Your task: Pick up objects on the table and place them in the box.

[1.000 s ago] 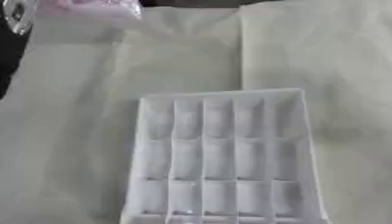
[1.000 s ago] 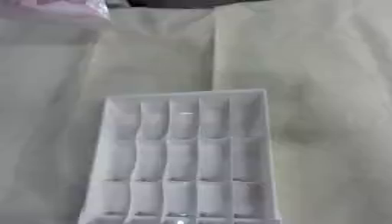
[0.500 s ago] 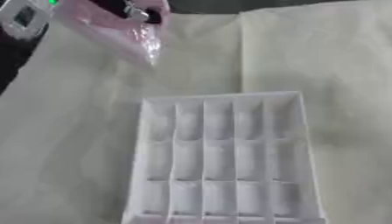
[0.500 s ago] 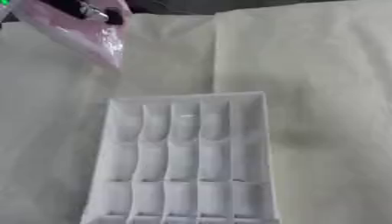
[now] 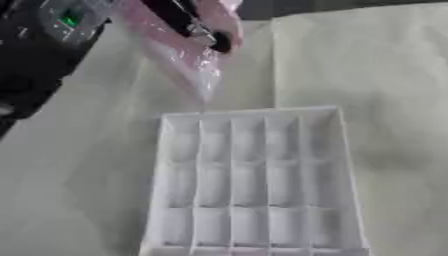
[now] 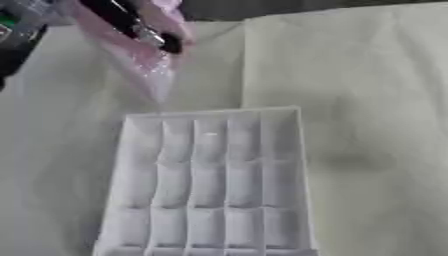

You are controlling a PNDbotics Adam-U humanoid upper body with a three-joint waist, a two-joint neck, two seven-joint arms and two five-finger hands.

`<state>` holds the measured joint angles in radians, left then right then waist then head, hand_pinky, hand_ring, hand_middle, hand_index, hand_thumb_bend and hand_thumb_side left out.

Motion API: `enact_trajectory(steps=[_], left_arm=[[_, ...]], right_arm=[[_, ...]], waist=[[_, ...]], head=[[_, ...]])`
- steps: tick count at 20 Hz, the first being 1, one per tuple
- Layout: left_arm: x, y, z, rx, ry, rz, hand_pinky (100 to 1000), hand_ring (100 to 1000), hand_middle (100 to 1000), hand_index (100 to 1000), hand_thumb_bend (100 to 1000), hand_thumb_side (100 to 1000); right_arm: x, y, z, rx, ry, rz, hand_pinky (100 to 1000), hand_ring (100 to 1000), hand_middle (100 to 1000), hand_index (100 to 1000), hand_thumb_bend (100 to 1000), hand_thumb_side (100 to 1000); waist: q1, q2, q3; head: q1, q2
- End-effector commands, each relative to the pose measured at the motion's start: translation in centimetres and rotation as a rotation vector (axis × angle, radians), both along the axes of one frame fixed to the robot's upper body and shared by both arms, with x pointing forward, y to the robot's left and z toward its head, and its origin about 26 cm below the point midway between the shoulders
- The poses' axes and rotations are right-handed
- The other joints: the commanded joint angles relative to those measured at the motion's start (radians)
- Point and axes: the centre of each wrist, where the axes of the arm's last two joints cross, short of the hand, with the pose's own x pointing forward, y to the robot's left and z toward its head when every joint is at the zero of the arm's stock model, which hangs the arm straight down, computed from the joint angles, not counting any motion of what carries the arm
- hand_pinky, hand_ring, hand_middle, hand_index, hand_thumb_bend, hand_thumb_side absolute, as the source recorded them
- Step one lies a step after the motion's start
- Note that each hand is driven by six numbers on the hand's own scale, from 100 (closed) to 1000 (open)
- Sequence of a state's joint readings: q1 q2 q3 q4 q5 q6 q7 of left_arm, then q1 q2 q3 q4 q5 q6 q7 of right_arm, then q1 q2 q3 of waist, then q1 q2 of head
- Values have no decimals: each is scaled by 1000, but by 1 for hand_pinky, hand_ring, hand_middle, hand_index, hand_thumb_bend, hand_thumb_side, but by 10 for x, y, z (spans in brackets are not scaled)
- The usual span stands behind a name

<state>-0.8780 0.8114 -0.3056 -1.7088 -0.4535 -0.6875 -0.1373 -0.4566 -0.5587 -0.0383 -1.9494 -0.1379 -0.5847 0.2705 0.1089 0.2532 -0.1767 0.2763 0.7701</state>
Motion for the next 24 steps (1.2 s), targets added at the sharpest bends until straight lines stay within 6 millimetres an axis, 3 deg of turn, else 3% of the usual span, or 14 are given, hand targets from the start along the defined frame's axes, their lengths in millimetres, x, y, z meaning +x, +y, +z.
enact_trajectory(steps=[1, 2, 3, 8, 9, 10, 11, 12, 21, 24], left_arm=[[1, -22, 3, -18, 31, -75, 100, 100, 100, 100, 664, 100], [3, -29, 1, -26, 48, -95, 100, 100, 100, 100, 681, 100], [3, -35, 0, -33, 65, -114, 100, 100, 100, 100, 632, 100], [5, -57, -8, -23, 144, -176, 100, 100, 100, 100, 565, 100], [4, -58, -9, -15, 157, -182, 100, 100, 100, 100, 545, 100], [3, -57, -11, -3, 175, -188, 100, 100, 100, 100, 447, 100], [1, -57, -12, 6, 192, -196, 100, 100, 100, 100, 514, 100], [-2, -55, -14, 16, 209, -205, 100, 100, 100, 100, 517, 100], [-34, -57, -15, 27, 342, -285, 100, 100, 100, 100, 391, 100], [-40, -59, -18, 26, 412, -301, 100, 100, 100, 100, 301, 100]], right_arm=[[-2, -2, 6, -8, -14, -2, 663, 771, 815, 797, 100, 892], [-2, -2, 6, -9, -12, -2, 663, 771, 815, 797, 100, 892], [-2, -2, 6, -9, -10, -1, 663, 772, 816, 797, 100, 892], [-1, -3, 5, -12, 5, -9, 664, 772, 816, 798, 100, 893], [-1, -4, 4, -13, 8, -11, 664, 772, 816, 798, 100, 893], [0, -5, 4, -13, 12, -15, 664, 772, 816, 798, 100, 906], [0, -6, 3, -13, 16, -18, 664, 773, 817, 798, 100, 893], [1, -6, 3, -12, 18, -20, 664, 773, 817, 798, 100, 893], [2, -8, 2, -5, 26, -29, 663, 772, 817, 798, 100, 892], [2, -8, 1, 1, 29, -29, 663, 772, 817, 798, 100, 891]], waist=[[0, -25, -7], [2, -26, -11], [5, -26, -14], [15, -32, -18], [16, -34, -17], [17, -35, -15], [18, -37, -13], [19, -38, -11], [13, -46, -5], [9, -52, -7]], head=[[15, 0], [14, 0], [13, 0], [-4, 0], [-7, 0], [-13, 0], [-17, 0], [-21, 0], [-41, 0], [-46, 0]])
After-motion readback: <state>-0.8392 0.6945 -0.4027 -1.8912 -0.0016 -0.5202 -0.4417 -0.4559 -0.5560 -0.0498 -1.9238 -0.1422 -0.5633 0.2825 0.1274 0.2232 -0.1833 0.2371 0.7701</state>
